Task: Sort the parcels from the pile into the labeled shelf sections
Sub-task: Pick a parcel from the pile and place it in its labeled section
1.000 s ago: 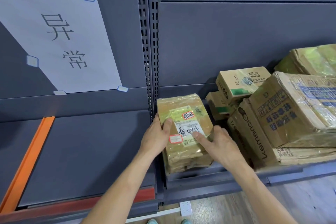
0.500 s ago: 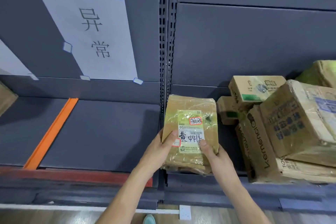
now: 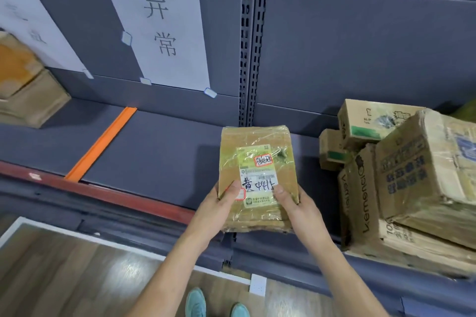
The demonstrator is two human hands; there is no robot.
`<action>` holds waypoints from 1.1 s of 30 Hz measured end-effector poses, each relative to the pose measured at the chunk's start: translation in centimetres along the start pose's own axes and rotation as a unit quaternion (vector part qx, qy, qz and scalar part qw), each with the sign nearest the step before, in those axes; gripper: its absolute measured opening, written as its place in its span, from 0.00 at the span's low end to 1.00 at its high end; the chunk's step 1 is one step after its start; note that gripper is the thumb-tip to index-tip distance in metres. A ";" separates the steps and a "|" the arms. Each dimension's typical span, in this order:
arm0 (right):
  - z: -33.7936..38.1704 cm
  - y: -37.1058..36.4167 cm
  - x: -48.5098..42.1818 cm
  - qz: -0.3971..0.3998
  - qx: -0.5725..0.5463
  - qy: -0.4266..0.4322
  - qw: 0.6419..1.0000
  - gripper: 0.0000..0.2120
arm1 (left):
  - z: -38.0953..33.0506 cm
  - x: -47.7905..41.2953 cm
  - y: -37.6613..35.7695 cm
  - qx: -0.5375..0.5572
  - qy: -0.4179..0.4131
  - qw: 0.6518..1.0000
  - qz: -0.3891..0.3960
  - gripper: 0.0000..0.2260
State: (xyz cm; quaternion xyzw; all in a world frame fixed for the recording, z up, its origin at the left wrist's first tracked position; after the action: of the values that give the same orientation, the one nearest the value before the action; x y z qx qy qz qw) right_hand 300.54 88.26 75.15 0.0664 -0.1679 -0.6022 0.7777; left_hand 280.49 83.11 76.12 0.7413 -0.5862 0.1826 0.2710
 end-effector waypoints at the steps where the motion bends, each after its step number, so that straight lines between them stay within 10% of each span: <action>1: 0.1 -0.1 0.0 0.000 -0.004 -0.004 1.000 0.14 | 0.2 0.1 0.0 0.002 0.000 1.000 -0.006 0.24; 17: 5.2 -8.5 0.5 0.100 0.054 0.074 0.991 0.13 | 3.1 5.9 8.8 0.051 -0.031 0.993 -0.103 0.08; 27: 10.5 -23.6 5.3 0.241 0.095 0.137 0.956 0.18 | 11.0 13.3 21.6 0.106 -0.001 0.968 -0.228 0.25; 33: 12.7 -32.9 9.4 0.312 0.097 0.163 0.931 0.17 | 16.0 18.3 29.2 0.135 0.039 0.948 -0.286 0.15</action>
State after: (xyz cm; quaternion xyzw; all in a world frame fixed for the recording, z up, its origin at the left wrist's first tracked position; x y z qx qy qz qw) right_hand 268.14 71.74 78.71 0.1827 -0.1086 -0.2909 0.9328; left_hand 255.97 54.29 79.78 0.8999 -0.3080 0.2034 0.2324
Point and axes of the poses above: each hand's wrist, its own x-axis away from the middle knuckle, its own y-axis out of the back of the hand, z = x × y, the point moved 1 cm from there along -x, towards the middle knuckle, and after that the axes turned 9 degrees about y, right-handed, at the moved point
